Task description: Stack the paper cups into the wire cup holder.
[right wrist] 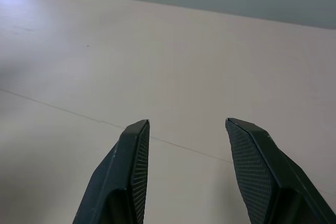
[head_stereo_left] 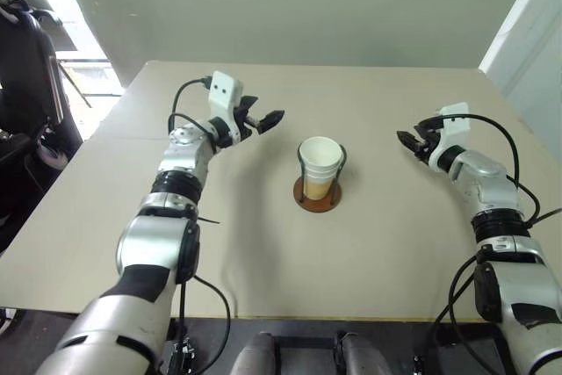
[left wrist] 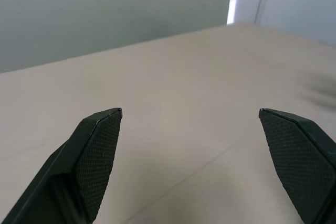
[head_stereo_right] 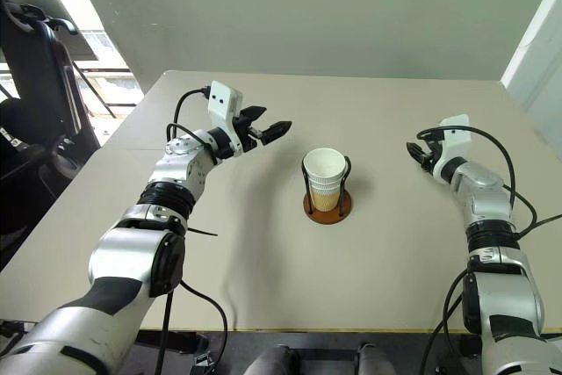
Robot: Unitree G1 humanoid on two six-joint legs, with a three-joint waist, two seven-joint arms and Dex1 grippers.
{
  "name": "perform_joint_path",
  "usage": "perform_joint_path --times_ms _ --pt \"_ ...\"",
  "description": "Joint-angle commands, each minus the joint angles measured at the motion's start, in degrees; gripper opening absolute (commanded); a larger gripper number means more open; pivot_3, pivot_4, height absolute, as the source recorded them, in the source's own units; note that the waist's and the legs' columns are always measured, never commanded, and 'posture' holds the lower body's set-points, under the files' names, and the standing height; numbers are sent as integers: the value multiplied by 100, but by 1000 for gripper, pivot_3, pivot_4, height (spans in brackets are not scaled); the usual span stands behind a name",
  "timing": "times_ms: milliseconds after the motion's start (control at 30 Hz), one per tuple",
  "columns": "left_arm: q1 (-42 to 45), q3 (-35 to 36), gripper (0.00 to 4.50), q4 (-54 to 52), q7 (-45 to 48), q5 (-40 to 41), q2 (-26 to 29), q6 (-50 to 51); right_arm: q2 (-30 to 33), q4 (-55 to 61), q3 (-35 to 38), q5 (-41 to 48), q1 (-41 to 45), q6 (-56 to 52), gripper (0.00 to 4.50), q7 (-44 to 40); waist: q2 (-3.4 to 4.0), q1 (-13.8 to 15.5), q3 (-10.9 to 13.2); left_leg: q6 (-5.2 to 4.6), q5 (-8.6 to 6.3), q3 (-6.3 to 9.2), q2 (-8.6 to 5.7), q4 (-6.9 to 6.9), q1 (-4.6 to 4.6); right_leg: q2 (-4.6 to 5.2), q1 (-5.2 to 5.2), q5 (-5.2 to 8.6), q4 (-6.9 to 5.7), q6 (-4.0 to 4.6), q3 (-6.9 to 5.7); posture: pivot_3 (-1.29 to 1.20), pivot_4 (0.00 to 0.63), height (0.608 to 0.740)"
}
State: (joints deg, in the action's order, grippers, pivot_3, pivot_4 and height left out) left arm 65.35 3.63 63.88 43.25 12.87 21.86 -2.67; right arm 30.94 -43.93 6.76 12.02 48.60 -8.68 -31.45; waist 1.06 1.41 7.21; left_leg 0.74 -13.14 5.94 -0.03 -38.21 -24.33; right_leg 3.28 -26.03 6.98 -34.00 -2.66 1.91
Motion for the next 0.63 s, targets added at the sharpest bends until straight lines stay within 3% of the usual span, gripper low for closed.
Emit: perform_joint_path --times_ms 33,267,633 --pt "-170 158 4469 -341 -171 -116 187 -213 13 176 193 -30 39 137 2319 201 0 -5 0 0 1 0 0 0 2 -1 0 -2 0 0 1 0 150 740" --pt "-616 312 4469 -701 -667 -180 75 -276 -234 -480 314 -189 301 341 2319 752 0 -7 0 0 13 2 1 -2 9 -3 4 -18 -1 0 7 0 150 740" --pt "-1060 511 4469 -1131 -1296 -95 -229 -154 -584 -579 550 -59 264 565 2319 907 0 -5 0 3 12 2 1 5 4 -3 -1 -20 5 2 6 0 150 740"
